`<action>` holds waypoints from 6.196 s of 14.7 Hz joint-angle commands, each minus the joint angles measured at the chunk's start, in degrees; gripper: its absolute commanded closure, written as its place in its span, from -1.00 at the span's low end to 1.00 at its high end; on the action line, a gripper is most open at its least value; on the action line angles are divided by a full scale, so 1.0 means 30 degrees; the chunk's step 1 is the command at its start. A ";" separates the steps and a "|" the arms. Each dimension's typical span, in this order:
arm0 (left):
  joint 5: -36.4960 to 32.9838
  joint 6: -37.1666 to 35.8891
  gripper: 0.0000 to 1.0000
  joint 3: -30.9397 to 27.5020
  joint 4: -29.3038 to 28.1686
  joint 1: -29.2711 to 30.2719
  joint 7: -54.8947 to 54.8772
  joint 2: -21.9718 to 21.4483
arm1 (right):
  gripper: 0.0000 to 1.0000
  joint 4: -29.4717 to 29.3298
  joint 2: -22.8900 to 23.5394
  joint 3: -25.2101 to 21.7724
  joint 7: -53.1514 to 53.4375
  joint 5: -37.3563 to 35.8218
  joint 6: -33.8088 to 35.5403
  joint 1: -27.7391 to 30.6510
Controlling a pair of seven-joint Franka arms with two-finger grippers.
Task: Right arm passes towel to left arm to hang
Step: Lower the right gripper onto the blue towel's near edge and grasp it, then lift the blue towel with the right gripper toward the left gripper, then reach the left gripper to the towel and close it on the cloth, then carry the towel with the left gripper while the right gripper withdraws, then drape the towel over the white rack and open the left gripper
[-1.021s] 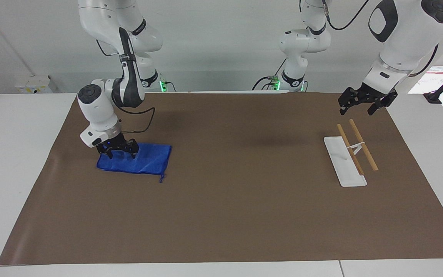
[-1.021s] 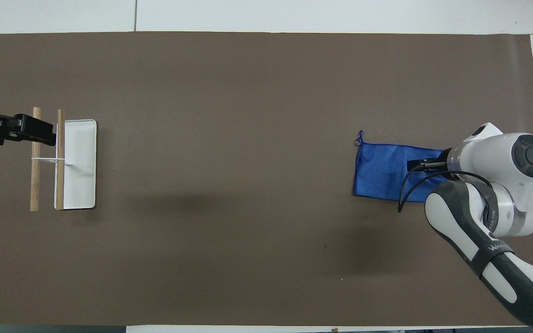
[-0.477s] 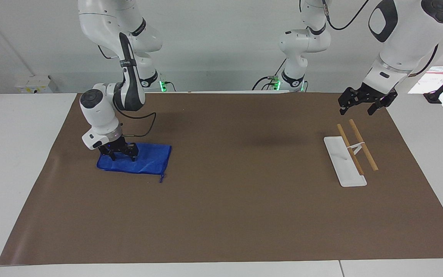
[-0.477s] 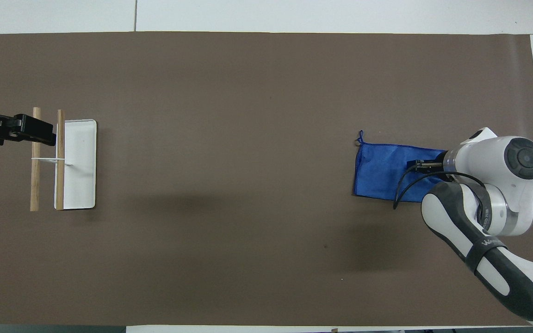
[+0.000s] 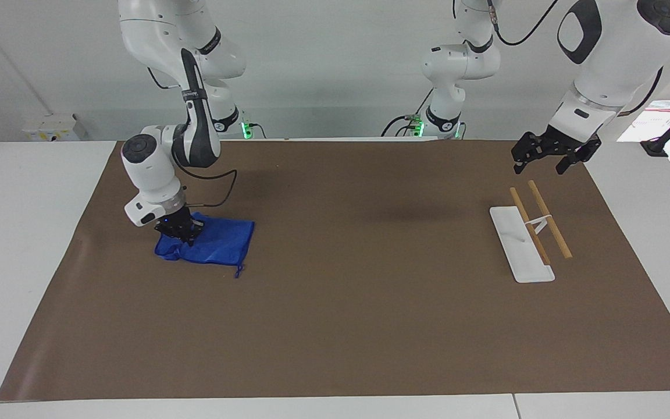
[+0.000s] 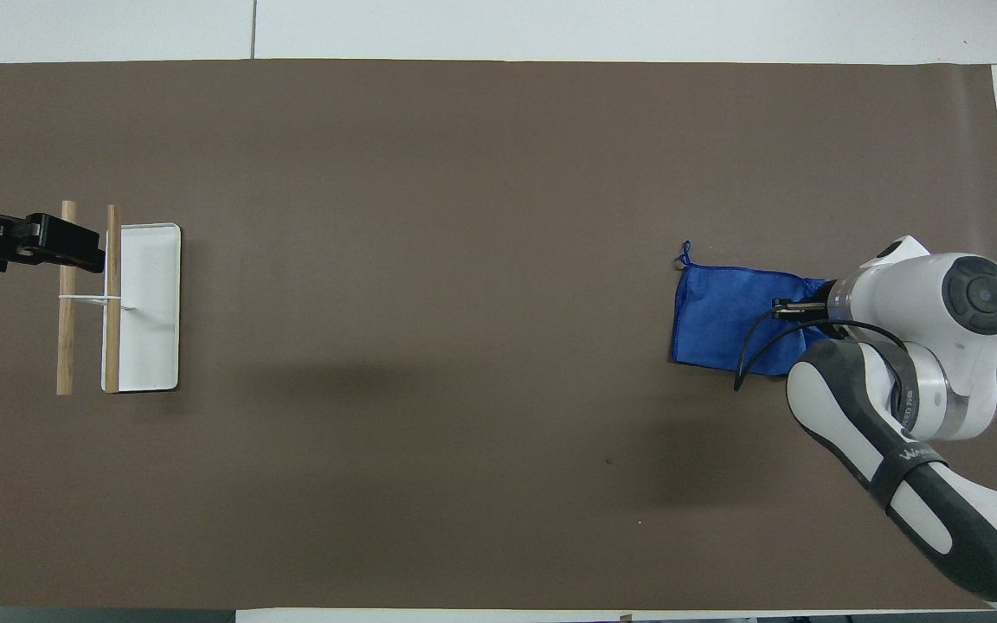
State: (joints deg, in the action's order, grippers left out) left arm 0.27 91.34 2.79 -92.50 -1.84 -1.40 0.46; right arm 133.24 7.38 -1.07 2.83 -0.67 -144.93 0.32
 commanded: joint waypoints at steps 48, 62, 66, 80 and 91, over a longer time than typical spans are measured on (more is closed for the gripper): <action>1.3242 1.0246 0.35 0.0097 -0.5318 -0.4251 2.5604 -0.0213 | 1.00 -1.3829 0.1260 0.2233 2.7737 1.3640 -0.1759 -1.0037; 1.0788 1.0189 1.00 -0.0108 -0.4820 -0.3841 2.4286 -0.0301 | -1.00 -1.3361 0.0939 0.2203 2.5900 1.3376 -0.0798 -0.9162; 0.7128 1.0131 1.00 -0.0108 -0.4908 -0.3870 2.3145 -0.0769 | -1.00 -1.3360 0.0354 0.2058 2.0633 1.2679 0.2158 -0.7347; 0.1054 1.0481 1.00 -0.0108 -0.5844 0.1836 1.8430 -0.1384 | -1.00 -1.1248 -0.2310 0.2028 0.4365 0.0488 1.3054 -0.0724; 0.1054 1.4434 1.00 -0.0079 -0.9884 0.6353 1.7258 -0.2528 | -1.00 -1.3508 -0.3104 0.2057 0.3040 -0.0336 1.8896 0.0919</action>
State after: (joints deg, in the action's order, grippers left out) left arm 4.36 131.77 1.89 -118.50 15.58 52.09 -5.43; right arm 91.49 -1.38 4.68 12.63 -1.08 -88.08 2.56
